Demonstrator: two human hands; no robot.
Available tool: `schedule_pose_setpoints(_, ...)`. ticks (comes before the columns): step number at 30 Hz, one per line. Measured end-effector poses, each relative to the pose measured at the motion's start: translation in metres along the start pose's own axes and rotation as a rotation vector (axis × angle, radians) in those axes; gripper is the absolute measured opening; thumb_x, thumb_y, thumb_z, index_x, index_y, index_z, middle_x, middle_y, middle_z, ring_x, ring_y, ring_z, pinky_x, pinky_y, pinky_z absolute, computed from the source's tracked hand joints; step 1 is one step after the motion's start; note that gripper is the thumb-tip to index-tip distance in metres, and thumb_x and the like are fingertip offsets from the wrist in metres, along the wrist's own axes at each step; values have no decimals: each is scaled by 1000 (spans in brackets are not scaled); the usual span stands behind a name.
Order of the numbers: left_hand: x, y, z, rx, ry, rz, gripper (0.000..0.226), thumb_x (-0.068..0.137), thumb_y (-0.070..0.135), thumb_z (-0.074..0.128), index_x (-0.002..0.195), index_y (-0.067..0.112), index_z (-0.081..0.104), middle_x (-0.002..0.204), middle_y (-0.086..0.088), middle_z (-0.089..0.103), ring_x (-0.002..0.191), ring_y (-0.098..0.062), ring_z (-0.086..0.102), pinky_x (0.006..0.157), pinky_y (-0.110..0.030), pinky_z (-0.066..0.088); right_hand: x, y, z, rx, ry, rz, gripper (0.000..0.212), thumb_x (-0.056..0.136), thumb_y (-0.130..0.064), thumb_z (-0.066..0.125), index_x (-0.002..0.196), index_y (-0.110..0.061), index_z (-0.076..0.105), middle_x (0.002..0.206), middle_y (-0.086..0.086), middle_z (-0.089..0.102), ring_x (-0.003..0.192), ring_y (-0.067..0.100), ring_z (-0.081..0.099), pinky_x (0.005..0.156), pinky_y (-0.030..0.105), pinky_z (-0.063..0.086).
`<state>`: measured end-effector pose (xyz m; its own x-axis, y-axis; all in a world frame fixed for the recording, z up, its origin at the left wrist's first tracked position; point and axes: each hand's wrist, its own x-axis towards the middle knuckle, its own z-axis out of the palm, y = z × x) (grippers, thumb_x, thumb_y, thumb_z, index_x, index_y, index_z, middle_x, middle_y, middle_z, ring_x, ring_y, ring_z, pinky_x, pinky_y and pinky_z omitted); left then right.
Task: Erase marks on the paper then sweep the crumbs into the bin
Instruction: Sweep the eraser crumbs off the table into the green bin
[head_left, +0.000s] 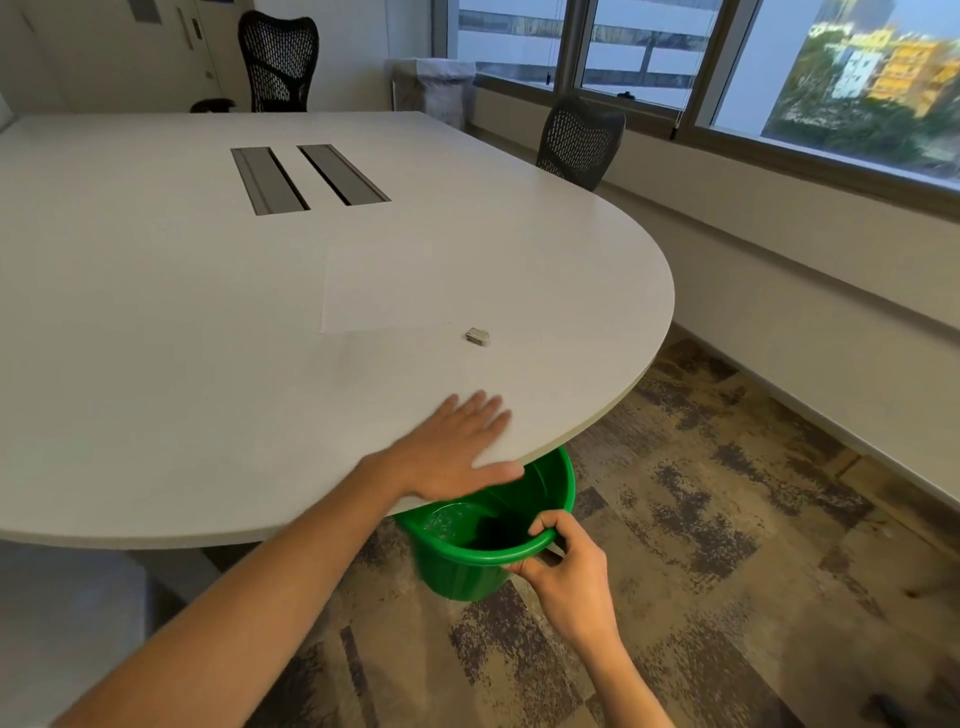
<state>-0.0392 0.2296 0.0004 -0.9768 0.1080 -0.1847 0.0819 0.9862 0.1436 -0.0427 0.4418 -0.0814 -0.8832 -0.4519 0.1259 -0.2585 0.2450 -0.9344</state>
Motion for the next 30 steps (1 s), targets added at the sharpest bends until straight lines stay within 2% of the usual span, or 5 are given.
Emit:
schedule_pose_setpoints(7, -40, 24, 6, -760, 107, 160, 50, 99, 51, 42, 146, 36, 39, 153, 16, 36, 140, 6, 27, 120, -31, 18, 1, 6, -5, 15, 12, -11, 37, 64, -16, 87, 85, -23, 56, 97, -6, 67, 96, 11, 63, 76, 24, 55)
schedule_pose_setpoints(10, -45, -3, 10, -554, 410, -38, 57, 94, 64, 33, 145, 39, 36, 154, 17, 31, 144, 3, 19, 121, -41, 20, 0, 10, -5, -21, 14, -5, 40, 63, -17, 87, 85, -27, 56, 99, -8, 65, 101, 11, 61, 80, 28, 56)
schedule_pose_setpoints(15, -49, 0, 24, -29, 82, -41, 83, 88, 74, 7, 155, 26, -2, 160, 11, -12, 146, -6, -20, 122, -41, -4, -3, 13, -4, -36, 4, -6, 38, 65, -18, 86, 84, -28, 55, 99, -10, 65, 101, 8, 61, 86, 35, 54)
schedule_pose_setpoints(20, -51, 30, 29, -562, 226, 30, 46, 98, 56, 37, 142, 53, 23, 143, 19, 47, 143, 4, 12, 120, -35, 17, -7, 17, -6, -24, 11, 2, 38, 65, -15, 86, 83, -26, 55, 95, -6, 66, 96, 11, 62, 80, 27, 55)
schedule_pose_setpoints(30, -38, 62, 77, -665, 419, 41, 30, 95, 12, 60, 122, 23, 66, 125, 17, 59, 116, 19, 45, 106, -10, 34, -32, 41, -34, -27, 70, 31, 38, 65, -5, 85, 81, -22, 55, 91, -3, 63, 90, 8, 60, 71, 11, 49)
